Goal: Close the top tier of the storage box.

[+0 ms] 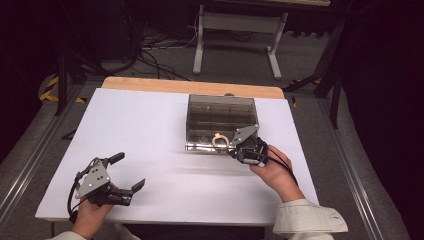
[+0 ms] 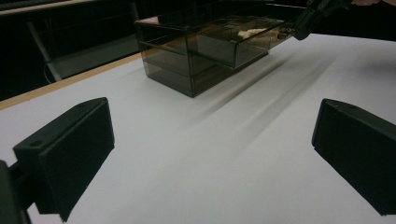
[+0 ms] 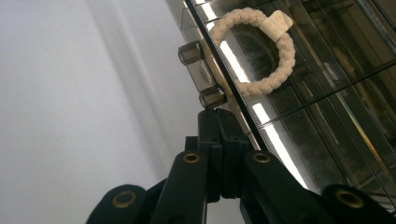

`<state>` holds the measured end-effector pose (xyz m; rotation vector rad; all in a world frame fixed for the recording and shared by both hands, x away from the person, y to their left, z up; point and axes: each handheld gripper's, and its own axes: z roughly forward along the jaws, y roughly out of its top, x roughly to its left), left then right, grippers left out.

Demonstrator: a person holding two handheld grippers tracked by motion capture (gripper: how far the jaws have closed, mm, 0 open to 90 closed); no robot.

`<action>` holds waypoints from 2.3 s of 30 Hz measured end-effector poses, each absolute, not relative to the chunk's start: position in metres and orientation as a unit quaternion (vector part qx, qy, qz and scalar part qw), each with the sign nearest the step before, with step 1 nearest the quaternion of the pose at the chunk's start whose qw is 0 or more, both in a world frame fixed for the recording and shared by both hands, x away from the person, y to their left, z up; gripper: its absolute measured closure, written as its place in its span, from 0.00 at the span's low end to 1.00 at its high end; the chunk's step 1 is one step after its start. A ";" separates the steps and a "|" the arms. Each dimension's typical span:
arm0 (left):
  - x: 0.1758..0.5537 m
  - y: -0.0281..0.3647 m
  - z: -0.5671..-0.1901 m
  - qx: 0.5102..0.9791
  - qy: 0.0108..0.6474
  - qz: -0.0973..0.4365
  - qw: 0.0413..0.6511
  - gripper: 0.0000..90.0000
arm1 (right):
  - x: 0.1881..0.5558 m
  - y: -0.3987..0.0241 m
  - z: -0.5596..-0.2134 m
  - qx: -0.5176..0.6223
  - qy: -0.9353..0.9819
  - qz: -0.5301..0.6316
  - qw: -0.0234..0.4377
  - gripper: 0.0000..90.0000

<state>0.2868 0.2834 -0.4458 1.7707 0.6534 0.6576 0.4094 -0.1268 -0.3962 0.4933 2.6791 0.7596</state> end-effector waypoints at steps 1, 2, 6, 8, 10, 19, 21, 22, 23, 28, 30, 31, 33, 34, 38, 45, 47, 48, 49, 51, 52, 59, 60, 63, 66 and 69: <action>0.287 0.283 -0.446 0.746 0.273 0.277 0.540 0.00 | 0.410 -0.127 -0.396 0.176 0.935 0.266 0.158 1.00; 0.287 0.283 -0.446 0.747 0.273 0.277 0.540 0.00 | 0.411 -0.127 -0.396 0.177 0.934 0.267 0.159 1.00; 0.287 0.283 -0.446 0.747 0.273 0.277 0.540 0.00 | 0.416 -0.129 -0.395 0.181 0.930 0.276 0.159 1.00; 0.287 0.283 -0.446 0.746 0.274 0.276 0.541 0.00 | 0.419 -0.130 -0.395 0.186 0.928 0.280 0.161 1.00; 0.287 0.283 -0.446 0.745 0.275 0.276 0.541 0.00 | 0.421 -0.130 -0.395 0.188 0.926 0.284 0.163 1.00; 0.287 0.283 -0.446 0.746 0.273 0.276 0.541 0.00 | 0.430 -0.129 -0.393 0.198 0.917 0.296 0.179 1.00; 0.287 0.283 -0.446 0.746 0.273 0.276 0.541 0.00 | 0.433 -0.129 -0.392 0.202 0.915 0.297 0.183 1.00; 0.287 0.283 -0.446 0.746 0.274 0.275 0.541 0.00 | 0.434 -0.129 -0.392 0.202 0.915 0.299 0.183 1.00; 0.288 0.283 -0.446 0.747 0.273 0.275 0.541 0.00 | 0.435 -0.129 -0.393 0.204 0.914 0.299 0.185 1.00; 0.287 0.283 -0.446 0.747 0.274 0.273 0.541 0.00 | 0.440 -0.129 -0.394 0.212 0.909 0.302 0.195 1.00; 0.287 0.283 -0.446 0.746 0.273 0.275 0.541 0.00 | 0.443 -0.129 -0.394 0.216 0.907 0.305 0.197 1.00; 0.287 0.283 -0.446 0.746 0.274 0.275 0.541 0.00 | 0.443 -0.129 -0.394 0.215 0.906 0.305 0.198 1.00; 0.287 0.283 -0.446 0.747 0.274 0.274 0.541 0.00 | 0.445 -0.129 -0.395 0.219 0.905 0.305 0.201 1.00; 0.287 0.283 -0.446 0.747 0.274 0.273 0.541 0.00 | 0.446 -0.129 -0.395 0.220 0.904 0.307 0.201 1.00; 0.287 0.283 -0.446 0.746 0.273 0.275 0.541 0.00 | 0.450 -0.129 -0.395 0.227 0.900 0.310 0.207 1.00; 0.287 0.283 -0.446 0.747 0.274 0.273 0.541 0.00 | 0.453 -0.127 -0.397 0.232 0.895 0.311 0.221 1.00; 0.287 0.283 -0.446 0.747 0.271 0.275 0.541 0.00 | 0.453 -0.127 -0.398 0.233 0.894 0.312 0.222 1.00; 0.287 0.283 -0.446 0.747 0.271 0.275 0.541 0.00 | 0.454 -0.127 -0.398 0.235 0.892 0.313 0.224 1.00; 0.288 0.283 -0.446 0.747 0.271 0.275 0.541 0.00 | 0.454 -0.127 -0.398 0.236 0.892 0.312 0.226 1.00; 0.287 0.283 -0.446 0.746 0.273 0.274 0.542 0.00 | 0.455 -0.126 -0.399 0.238 0.890 0.313 0.232 1.00; 0.288 0.283 -0.446 0.747 0.272 0.275 0.541 0.00 | 0.455 -0.126 -0.399 0.238 0.889 0.313 0.234 1.00; 0.287 0.283 -0.446 0.746 0.273 0.275 0.542 0.00 | 0.458 -0.125 -0.401 0.247 0.883 0.317 0.243 1.00; 0.288 0.283 -0.446 0.747 0.272 0.275 0.541 0.00 | 0.458 -0.125 -0.401 0.249 0.882 0.317 0.245 1.00; 0.288 0.283 -0.446 0.746 0.272 0.274 0.542 0.00 | 0.459 -0.125 -0.402 0.249 0.881 0.318 0.247 1.00; 0.288 0.283 -0.446 0.747 0.272 0.274 0.541 0.00 | 0.459 -0.125 -0.402 0.252 0.880 0.319 0.244 1.00; 0.287 0.283 -0.446 0.747 0.273 0.272 0.542 0.00 | 0.458 -0.125 -0.402 0.253 0.880 0.319 0.244 1.00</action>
